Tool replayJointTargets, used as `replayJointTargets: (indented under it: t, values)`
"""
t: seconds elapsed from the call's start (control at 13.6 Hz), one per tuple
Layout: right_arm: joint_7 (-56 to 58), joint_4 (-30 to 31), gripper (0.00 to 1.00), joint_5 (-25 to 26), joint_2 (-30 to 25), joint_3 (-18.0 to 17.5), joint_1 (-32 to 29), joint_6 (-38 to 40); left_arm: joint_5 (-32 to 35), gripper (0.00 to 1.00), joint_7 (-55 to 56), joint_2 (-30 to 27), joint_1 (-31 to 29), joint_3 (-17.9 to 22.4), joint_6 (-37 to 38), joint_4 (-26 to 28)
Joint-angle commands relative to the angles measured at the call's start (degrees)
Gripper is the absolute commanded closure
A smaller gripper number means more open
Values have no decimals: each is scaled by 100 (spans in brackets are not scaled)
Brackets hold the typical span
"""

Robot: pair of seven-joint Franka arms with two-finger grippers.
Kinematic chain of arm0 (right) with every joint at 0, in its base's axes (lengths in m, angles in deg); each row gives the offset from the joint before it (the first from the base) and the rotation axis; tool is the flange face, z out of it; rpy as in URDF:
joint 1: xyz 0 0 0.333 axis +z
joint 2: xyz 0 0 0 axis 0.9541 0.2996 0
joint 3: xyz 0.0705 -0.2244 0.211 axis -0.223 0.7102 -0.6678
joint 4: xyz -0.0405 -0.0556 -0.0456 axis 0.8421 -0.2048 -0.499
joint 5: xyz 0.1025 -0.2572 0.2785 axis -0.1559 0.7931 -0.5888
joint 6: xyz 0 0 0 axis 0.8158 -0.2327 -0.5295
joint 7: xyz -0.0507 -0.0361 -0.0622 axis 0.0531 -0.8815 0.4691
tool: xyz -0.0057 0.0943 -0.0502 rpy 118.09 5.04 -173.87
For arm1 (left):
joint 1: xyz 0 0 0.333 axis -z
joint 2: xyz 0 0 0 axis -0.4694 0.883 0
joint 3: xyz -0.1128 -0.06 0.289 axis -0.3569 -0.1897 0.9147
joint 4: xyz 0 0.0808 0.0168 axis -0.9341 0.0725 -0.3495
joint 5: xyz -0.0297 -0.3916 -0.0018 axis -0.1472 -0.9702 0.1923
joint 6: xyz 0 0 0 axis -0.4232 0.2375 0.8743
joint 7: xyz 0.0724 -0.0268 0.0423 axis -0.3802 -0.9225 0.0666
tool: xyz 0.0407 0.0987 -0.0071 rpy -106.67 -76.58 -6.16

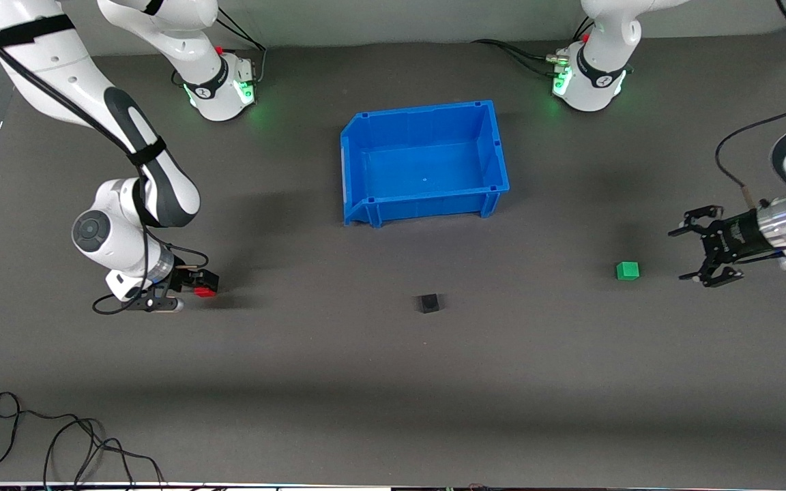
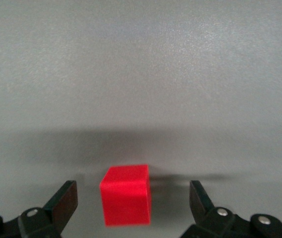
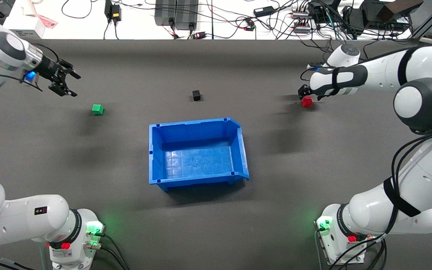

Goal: Attach green and red cubes to black cube
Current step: 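Reach the right gripper to the red cube while the left gripper reaches the green cube, then close the right gripper on the red cube while the left gripper grasps green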

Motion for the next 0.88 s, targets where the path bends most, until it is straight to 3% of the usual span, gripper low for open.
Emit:
replayJointTargets:
  t: [0.0,0.29,0.74,0.81]
  values:
    - [137,-64,2,-102,251,65,58,-320,-628,0,-768,167,-7,-18,-589,406]
    - [67,-73,29,-102,269,65,67,-330,-1192,0,-1832,580,-86,-18,-853,512]
    - [58,-64,36,-102,269,74,67,-330,-1746,0,-2590,1116,-7,-27,-1407,556]
    - [58,-64,43,-102,269,65,67,-330,-1834,0,-2764,1178,-25,-27,-1469,565]
